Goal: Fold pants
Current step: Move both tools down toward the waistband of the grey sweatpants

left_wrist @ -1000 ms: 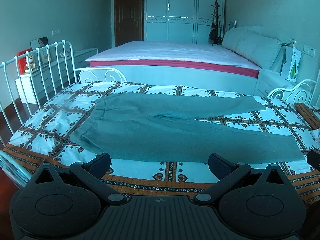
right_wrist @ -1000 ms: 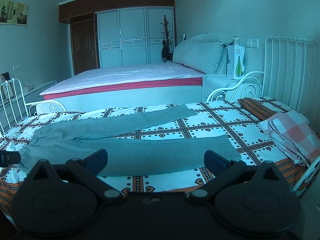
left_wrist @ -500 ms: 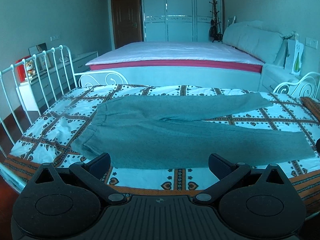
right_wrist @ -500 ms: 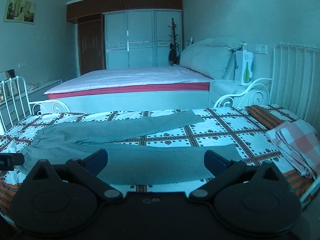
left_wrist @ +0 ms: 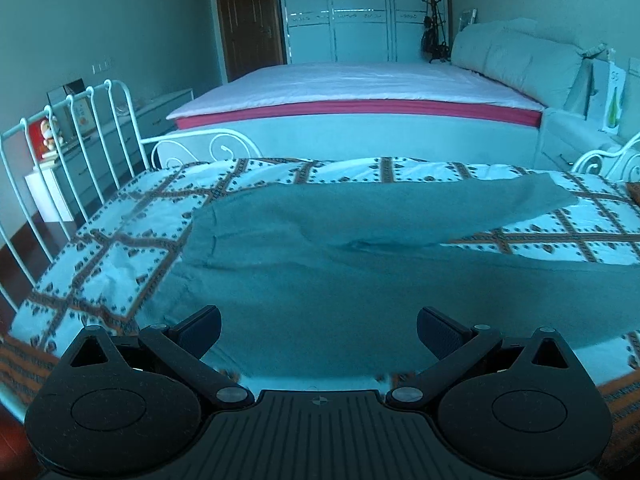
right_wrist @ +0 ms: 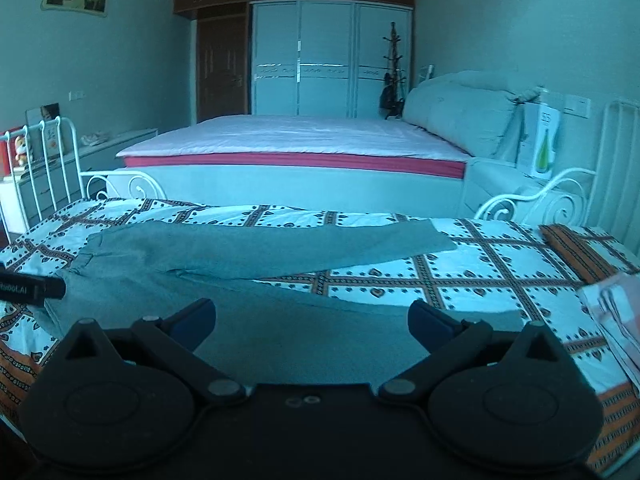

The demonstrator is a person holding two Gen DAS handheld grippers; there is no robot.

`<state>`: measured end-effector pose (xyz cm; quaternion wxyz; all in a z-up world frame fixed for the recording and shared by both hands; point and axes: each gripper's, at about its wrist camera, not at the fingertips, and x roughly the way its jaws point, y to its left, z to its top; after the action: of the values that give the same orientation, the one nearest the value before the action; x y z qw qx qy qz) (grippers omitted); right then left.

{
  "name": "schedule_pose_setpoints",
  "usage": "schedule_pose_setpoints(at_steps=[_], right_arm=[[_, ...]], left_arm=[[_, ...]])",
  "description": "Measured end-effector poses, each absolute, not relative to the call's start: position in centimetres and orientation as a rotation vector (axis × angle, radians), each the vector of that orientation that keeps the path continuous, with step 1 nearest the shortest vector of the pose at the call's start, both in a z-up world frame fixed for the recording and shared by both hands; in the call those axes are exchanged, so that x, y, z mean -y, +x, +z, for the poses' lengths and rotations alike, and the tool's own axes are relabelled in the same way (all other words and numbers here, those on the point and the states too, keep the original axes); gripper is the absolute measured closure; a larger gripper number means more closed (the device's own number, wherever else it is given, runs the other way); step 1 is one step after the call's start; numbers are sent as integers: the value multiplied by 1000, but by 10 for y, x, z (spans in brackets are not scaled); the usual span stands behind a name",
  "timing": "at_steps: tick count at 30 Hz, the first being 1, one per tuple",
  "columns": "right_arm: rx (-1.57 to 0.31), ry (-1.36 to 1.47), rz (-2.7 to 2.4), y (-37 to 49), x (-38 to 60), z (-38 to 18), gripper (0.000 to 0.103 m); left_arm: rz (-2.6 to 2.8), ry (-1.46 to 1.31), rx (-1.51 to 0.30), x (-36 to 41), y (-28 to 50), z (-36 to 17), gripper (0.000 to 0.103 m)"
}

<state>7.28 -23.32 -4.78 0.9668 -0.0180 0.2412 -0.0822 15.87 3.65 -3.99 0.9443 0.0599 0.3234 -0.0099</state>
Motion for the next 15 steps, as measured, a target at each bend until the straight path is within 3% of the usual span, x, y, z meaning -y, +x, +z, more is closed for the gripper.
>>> schedule_pose_setpoints(at_steps=[15], right_arm=[[-582, -68, -59, 181, 217, -60, 6]], left_arm=[[100, 128, -698, -97, 284, -58, 0]])
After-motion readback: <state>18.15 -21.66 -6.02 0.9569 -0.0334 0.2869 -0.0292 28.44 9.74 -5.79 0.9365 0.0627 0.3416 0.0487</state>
